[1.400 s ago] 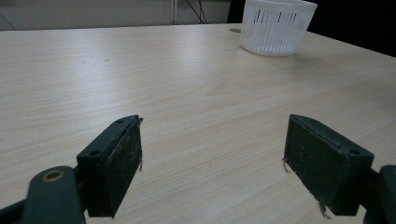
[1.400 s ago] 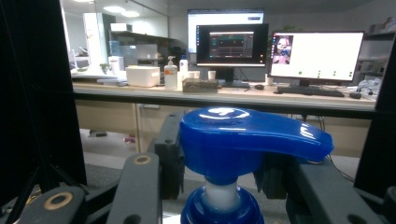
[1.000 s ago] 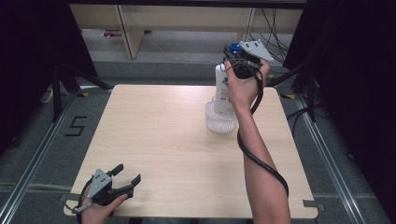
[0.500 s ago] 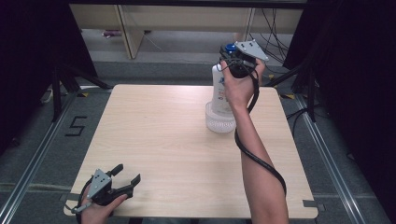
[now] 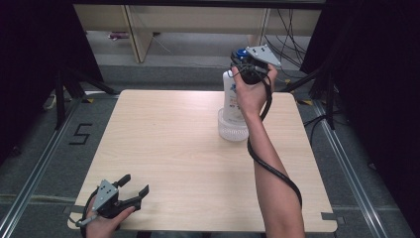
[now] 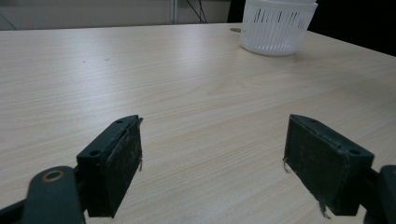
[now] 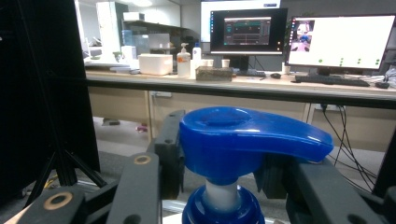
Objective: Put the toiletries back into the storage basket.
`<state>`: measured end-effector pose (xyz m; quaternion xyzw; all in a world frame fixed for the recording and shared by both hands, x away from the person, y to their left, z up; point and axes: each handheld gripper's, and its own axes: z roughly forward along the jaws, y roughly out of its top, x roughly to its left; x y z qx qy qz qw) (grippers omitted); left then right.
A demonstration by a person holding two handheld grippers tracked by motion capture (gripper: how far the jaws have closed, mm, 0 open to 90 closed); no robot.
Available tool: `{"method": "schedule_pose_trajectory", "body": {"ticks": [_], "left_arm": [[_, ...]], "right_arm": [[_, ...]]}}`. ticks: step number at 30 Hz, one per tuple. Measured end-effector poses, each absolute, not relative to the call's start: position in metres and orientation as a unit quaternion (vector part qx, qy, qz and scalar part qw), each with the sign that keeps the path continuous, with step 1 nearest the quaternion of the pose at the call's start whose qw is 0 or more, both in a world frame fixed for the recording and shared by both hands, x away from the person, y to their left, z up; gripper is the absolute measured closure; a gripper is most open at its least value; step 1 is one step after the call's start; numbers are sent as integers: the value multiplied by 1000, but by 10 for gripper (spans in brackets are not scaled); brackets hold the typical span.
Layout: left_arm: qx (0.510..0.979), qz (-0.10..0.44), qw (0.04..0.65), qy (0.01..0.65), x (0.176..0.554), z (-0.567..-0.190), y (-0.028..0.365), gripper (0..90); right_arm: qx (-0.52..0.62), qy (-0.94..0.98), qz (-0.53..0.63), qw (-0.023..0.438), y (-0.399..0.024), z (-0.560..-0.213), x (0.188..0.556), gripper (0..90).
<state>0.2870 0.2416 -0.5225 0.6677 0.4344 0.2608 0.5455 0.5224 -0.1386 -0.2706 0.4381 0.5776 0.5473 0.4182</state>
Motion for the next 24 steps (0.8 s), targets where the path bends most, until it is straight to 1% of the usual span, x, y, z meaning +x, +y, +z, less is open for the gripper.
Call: {"method": "schedule_pose_trajectory", "body": {"ticks": [5, 7, 9, 18, 24], "left_arm": [[667, 261, 546, 434, 287, -522, 242, 185], [666, 261, 547, 436, 287, -522, 242, 185], [666, 261, 546, 436, 287, -522, 242, 185], [668, 261, 545, 435, 287, -522, 242, 185], [668, 261, 545, 434, 287, -523, 241, 185]], "right_arm": [[442, 577, 547, 415, -138, -274, 524, 600], [446, 578, 549, 407, -138, -276, 524, 600], [443, 580, 546, 412, -139, -276, 525, 600], [451, 581, 548, 399, -140, -285, 527, 600], [453, 581, 544, 400, -141, -290, 527, 599]]}}
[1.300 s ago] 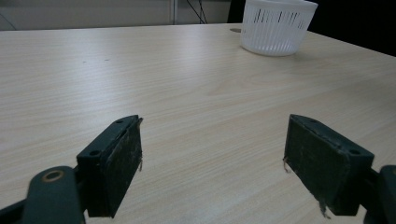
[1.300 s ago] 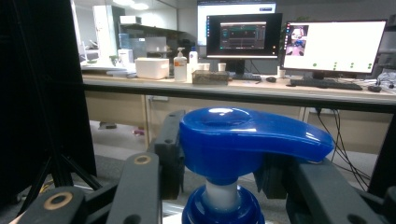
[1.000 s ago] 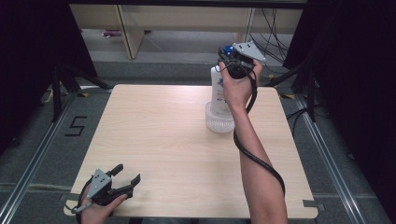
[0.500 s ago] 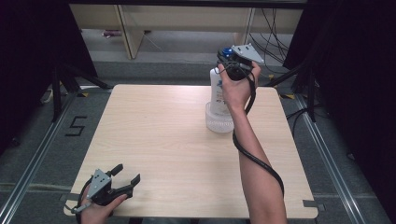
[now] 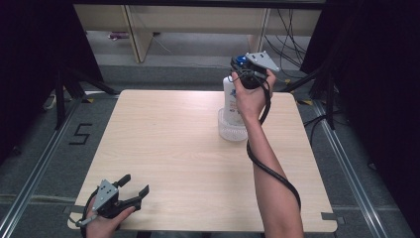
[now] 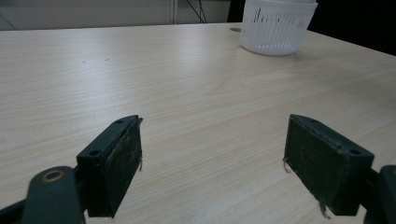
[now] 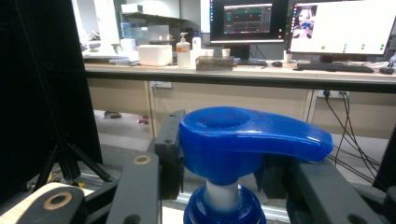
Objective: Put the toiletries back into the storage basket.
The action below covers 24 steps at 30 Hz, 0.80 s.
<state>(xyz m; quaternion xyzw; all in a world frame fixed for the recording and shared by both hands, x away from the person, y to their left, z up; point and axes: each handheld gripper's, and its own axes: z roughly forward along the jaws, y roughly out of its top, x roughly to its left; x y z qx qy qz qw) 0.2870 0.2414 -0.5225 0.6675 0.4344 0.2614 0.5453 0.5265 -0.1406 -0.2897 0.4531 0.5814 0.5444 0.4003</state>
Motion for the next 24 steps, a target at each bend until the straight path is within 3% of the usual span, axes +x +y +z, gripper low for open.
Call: {"method": "schedule_pose_trajectory", "body": {"ticks": [24], "left_arm": [[671, 264, 540, 435, 286, -522, 242, 184]], "right_arm": [[468, 584, 536, 390, -145, -314, 528, 599]]}}
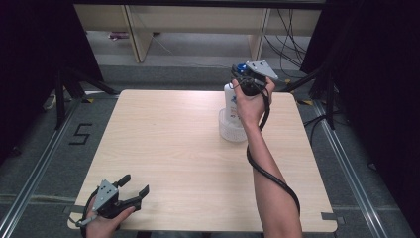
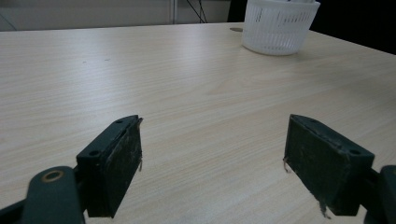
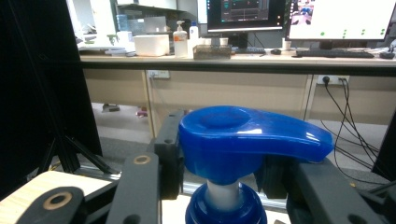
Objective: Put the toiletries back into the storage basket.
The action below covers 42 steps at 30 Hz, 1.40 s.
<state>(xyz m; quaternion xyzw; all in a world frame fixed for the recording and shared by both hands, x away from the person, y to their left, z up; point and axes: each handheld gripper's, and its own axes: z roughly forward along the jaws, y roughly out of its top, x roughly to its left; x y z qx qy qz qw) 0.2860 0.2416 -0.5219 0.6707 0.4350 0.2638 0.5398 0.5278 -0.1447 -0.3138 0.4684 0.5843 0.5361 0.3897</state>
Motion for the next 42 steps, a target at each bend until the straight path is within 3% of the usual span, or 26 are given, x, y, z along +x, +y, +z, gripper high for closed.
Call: {"method": "schedule_pose_trajectory", "body": {"ticks": [42], "left_arm": [[673, 264, 539, 433, 286, -522, 241, 183]], "right_arm": [[475, 593, 523, 386, -149, -343, 529, 598]]}}
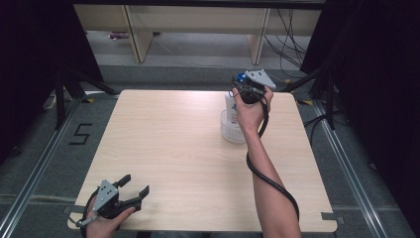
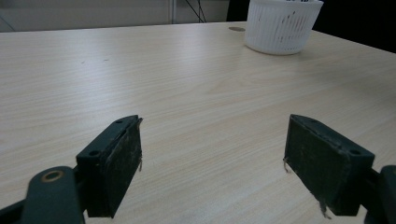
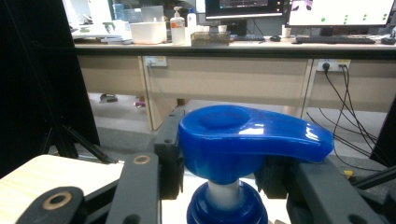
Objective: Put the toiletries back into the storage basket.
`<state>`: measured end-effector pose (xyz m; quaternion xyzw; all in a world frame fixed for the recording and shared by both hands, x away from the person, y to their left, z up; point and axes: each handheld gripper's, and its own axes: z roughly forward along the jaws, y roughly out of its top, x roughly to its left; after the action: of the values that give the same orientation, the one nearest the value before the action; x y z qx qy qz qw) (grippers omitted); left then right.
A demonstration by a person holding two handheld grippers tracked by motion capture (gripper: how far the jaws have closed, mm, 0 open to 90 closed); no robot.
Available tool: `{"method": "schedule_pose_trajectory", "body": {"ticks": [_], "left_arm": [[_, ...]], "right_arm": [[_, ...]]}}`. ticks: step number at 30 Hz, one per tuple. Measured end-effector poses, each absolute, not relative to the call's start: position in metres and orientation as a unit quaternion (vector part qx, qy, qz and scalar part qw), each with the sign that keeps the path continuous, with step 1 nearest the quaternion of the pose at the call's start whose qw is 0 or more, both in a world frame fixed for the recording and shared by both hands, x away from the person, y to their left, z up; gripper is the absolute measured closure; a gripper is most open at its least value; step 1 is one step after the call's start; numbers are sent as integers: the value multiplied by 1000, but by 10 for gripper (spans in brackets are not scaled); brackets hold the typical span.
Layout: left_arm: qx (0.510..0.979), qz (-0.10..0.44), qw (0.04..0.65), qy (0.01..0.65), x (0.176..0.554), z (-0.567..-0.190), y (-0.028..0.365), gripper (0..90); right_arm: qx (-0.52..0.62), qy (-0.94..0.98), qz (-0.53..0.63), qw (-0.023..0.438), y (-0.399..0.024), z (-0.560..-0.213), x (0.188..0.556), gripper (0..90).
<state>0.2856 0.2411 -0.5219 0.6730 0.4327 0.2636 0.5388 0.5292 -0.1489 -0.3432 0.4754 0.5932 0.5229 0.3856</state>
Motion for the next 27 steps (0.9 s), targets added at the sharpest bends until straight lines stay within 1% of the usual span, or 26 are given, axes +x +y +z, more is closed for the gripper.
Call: {"method": "schedule_pose_trajectory", "body": {"ticks": [11, 13, 14, 23, 24, 27], "left_arm": [[672, 263, 544, 429, 286, -522, 240, 183], [666, 270, 546, 430, 286, -523, 239, 183], [675, 264, 536, 432, 285, -521, 240, 183], [678, 265, 534, 430, 285, -521, 239, 183], [673, 263, 543, 428, 286, -522, 239, 183], [675, 264, 538, 431, 285, -522, 239, 183]], "right_arm": [[482, 590, 523, 383, -155, -346, 521, 594], [482, 589, 524, 382, -157, -346, 519, 593], [487, 587, 526, 377, -158, -347, 518, 593], [473, 596, 516, 393, -159, -349, 511, 590], [475, 597, 511, 398, -159, -350, 509, 588], [466, 603, 503, 408, -160, -350, 509, 585]]}}
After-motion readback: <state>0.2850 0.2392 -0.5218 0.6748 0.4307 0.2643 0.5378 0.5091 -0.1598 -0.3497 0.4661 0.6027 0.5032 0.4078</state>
